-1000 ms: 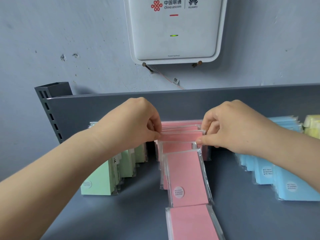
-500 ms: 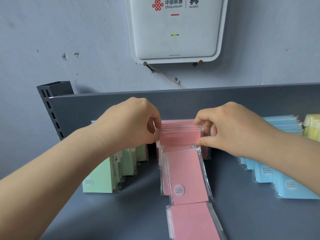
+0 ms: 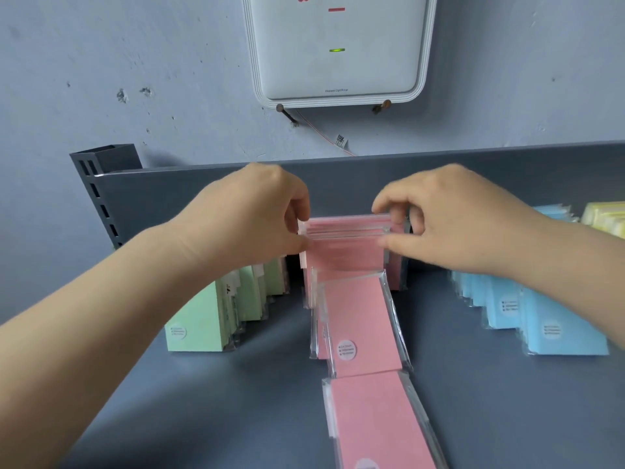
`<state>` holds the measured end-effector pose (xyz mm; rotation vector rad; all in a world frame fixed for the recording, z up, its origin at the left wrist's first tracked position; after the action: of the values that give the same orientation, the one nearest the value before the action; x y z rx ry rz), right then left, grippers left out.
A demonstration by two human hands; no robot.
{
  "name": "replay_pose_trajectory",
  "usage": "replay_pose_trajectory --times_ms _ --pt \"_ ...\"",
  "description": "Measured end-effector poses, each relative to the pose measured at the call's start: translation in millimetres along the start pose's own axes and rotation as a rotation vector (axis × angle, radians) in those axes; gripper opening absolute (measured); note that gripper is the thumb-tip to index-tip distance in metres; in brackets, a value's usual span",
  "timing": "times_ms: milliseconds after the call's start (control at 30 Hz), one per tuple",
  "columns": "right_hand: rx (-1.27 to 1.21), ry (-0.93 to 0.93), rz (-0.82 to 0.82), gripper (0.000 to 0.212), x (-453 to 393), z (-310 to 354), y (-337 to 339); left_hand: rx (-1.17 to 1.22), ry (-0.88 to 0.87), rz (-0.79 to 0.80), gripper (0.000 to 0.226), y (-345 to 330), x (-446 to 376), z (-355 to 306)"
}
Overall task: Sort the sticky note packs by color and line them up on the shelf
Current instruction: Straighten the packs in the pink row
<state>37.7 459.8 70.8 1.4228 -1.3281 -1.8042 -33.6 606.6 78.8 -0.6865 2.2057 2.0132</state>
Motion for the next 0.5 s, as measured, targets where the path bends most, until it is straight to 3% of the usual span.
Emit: replay_pose_trajectory --times_ms 67,267,500 --pt "-0.14 -0.025 -0.055 0.017 0.7 2.3 8.3 0.086 -0.027 0.005 0.012 8.0 6.6 -3.7" --pt "-0.318 0.015 0.165 0.035 30.3 31.7 0.9 0.245 0.011 0.182 0.011 -5.5 41.1 -2.7" --pt "-0.305 0.123 0.605 0.072 72.6 84.5 -13.9 0.339 0.266 0.462 0.035 -50.7 53.0 14.5"
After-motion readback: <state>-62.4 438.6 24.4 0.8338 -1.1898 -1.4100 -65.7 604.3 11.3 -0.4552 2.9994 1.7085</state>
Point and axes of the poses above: each hand's wrist, its own x-axis away from the middle knuckle, its own y-axis out of the back of the hand, z = x × y, the point moved 6 cm from there along -x, towards the middle knuckle, and after that the axes turned 10 degrees about y, right-handed, at the moved point
